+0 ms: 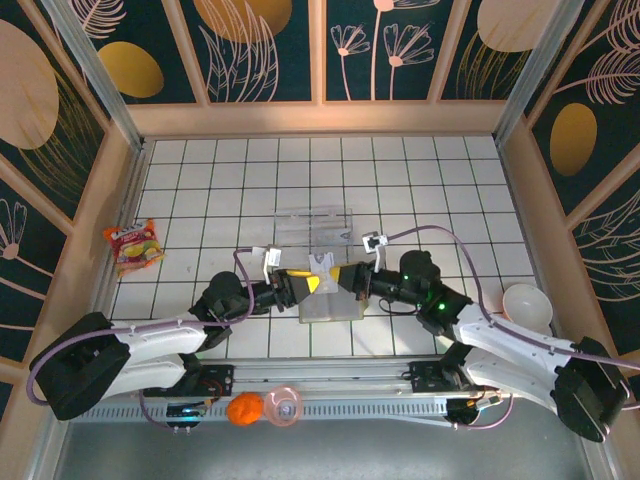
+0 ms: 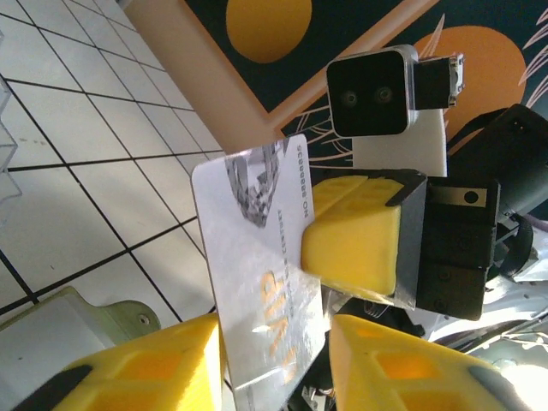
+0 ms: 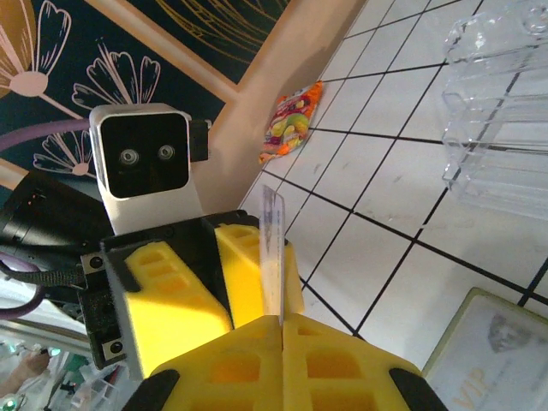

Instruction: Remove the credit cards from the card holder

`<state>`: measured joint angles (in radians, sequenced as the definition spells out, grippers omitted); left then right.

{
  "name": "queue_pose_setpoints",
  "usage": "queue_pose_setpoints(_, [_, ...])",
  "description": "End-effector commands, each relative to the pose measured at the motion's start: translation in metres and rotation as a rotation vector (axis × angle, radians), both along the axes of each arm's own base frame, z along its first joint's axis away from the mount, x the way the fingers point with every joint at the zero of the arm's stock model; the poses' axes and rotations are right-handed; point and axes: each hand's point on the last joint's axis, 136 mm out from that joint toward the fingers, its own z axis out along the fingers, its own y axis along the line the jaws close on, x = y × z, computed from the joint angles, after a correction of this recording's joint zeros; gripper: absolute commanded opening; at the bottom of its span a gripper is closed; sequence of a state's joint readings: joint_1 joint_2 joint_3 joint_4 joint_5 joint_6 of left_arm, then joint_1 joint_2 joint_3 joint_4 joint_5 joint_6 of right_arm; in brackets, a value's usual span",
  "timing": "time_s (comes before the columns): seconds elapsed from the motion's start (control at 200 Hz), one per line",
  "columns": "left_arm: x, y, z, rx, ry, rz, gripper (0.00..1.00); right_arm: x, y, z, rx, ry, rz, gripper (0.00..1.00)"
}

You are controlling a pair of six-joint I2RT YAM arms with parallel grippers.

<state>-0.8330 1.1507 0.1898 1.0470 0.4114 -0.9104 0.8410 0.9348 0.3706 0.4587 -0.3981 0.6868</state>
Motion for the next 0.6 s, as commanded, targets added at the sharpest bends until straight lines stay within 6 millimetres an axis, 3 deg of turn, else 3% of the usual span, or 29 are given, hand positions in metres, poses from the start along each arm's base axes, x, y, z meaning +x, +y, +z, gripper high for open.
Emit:
queue_pose_setpoints(0.0, [-0.005, -0.002, 0.023, -0.063, -0.056, -0.037, 0.23, 0.003, 0.006, 0.007, 0.006, -0.026, -0.001, 0.00])
queue_pose_setpoints(0.125, [-0.004, 0.000, 0.023, -0.049, -0.058, -0.019, 0.17, 0.014, 0.003, -0.012, -0.083, 0.005, -0.064, 0.00])
queue_pose_setpoints(0.23, [0.000, -0.001, 0.023, -0.024, -0.066, -0.006, 0.06, 0.011, 0.009, -0.016, -0.113, 0.004, -0.046, 0.00])
queue_pose_setpoints(0.3, [0.004, -0.006, 0.020, 0.025, -0.064, -0.008, 0.00, 0.016, 0.005, -0.019, -0.159, 0.003, -0.082, 0.18])
queue_pose_setpoints(0.375, [0.010, -0.011, 0.017, 0.104, -0.074, -0.007, 0.00, 0.026, -0.010, -0.022, -0.216, -0.004, -0.162, 0.28])
queue_pose_setpoints(0.595, [0.035, -0.017, 0.008, 0.436, -0.154, 0.017, 0.00, 0.041, -0.075, -0.010, -0.226, -0.029, -0.407, 0.30])
